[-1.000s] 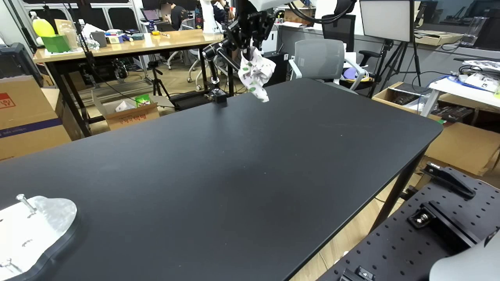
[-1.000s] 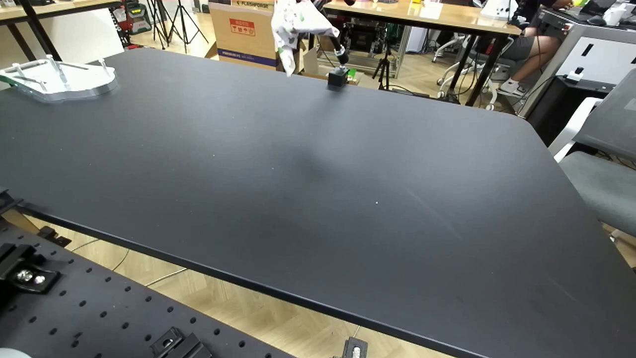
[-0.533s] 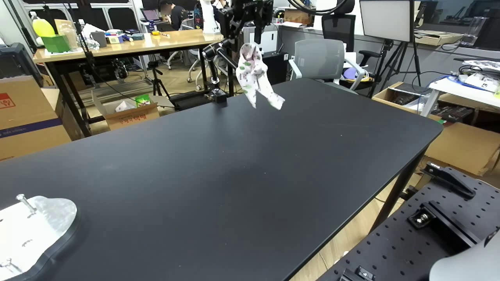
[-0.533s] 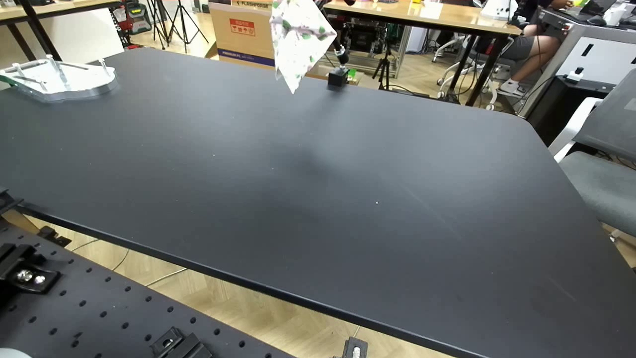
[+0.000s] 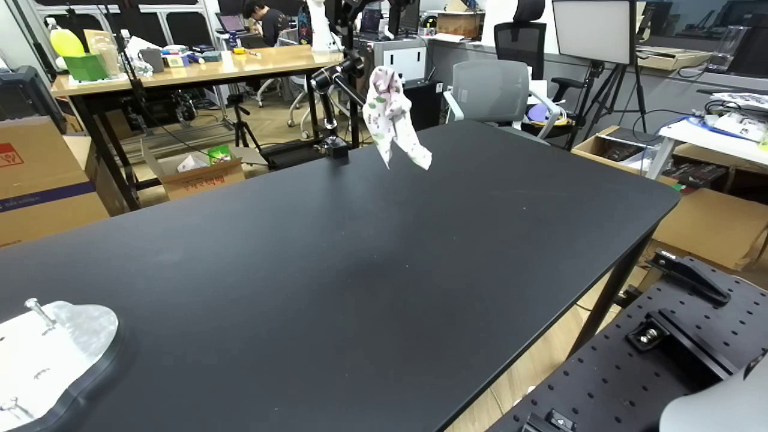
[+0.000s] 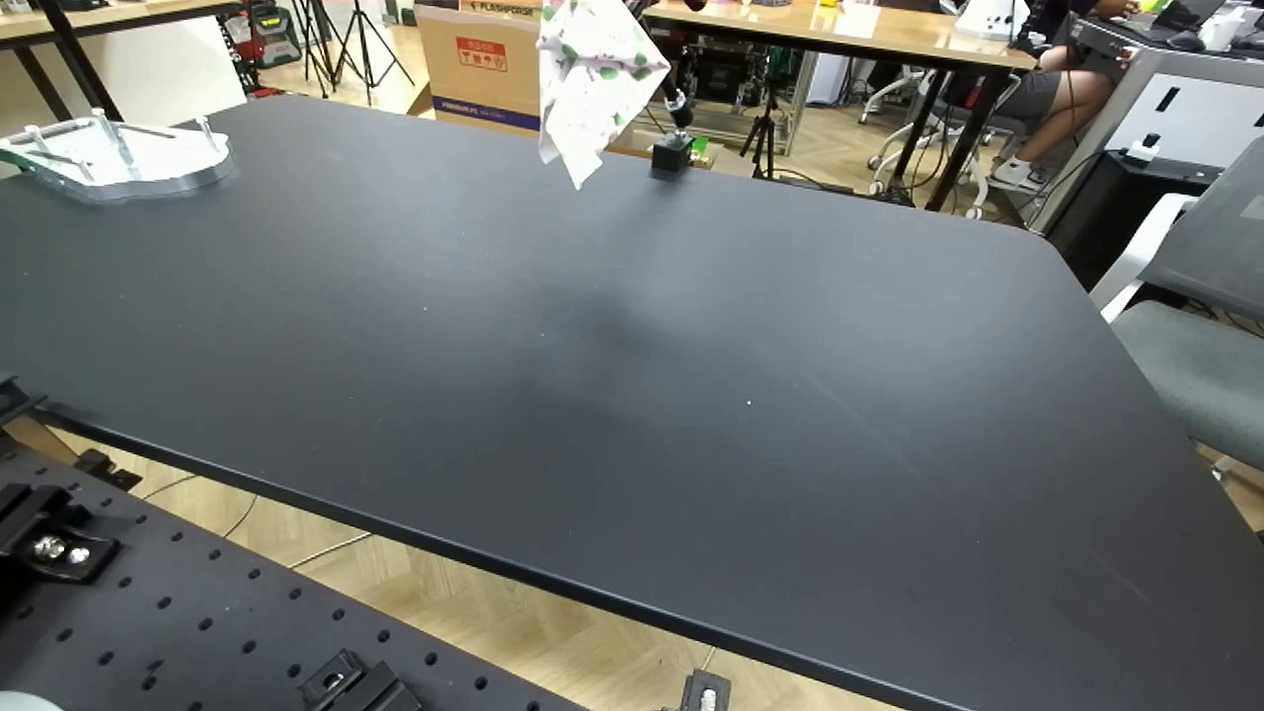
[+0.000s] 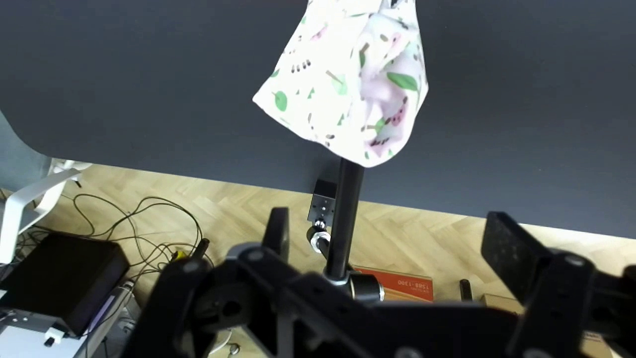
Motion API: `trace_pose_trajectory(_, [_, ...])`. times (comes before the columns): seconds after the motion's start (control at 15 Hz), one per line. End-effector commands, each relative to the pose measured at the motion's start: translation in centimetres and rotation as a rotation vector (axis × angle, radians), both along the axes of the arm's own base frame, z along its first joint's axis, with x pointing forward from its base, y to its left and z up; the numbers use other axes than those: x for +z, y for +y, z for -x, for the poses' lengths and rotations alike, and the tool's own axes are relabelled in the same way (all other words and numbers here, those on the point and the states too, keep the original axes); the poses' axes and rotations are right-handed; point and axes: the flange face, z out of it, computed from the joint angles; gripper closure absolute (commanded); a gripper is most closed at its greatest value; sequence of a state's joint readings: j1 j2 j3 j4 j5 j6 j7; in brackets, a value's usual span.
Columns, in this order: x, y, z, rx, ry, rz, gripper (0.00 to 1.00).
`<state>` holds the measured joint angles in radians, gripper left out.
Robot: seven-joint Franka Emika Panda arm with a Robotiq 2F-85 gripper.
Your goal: Pick up the table cloth and hang it on the black metallic arm
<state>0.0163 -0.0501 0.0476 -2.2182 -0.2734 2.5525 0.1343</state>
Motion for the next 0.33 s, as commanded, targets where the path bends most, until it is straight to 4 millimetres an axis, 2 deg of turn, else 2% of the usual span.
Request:
trace_pose_trajectory(0.0, [0.43, 0.08, 0.17, 0.003, -0.003, 0.0, 0.01])
trace_pose_trajectory(0.27, [0.72, 0.22, 0.52, 0.004, -0.002, 0.002, 0.0])
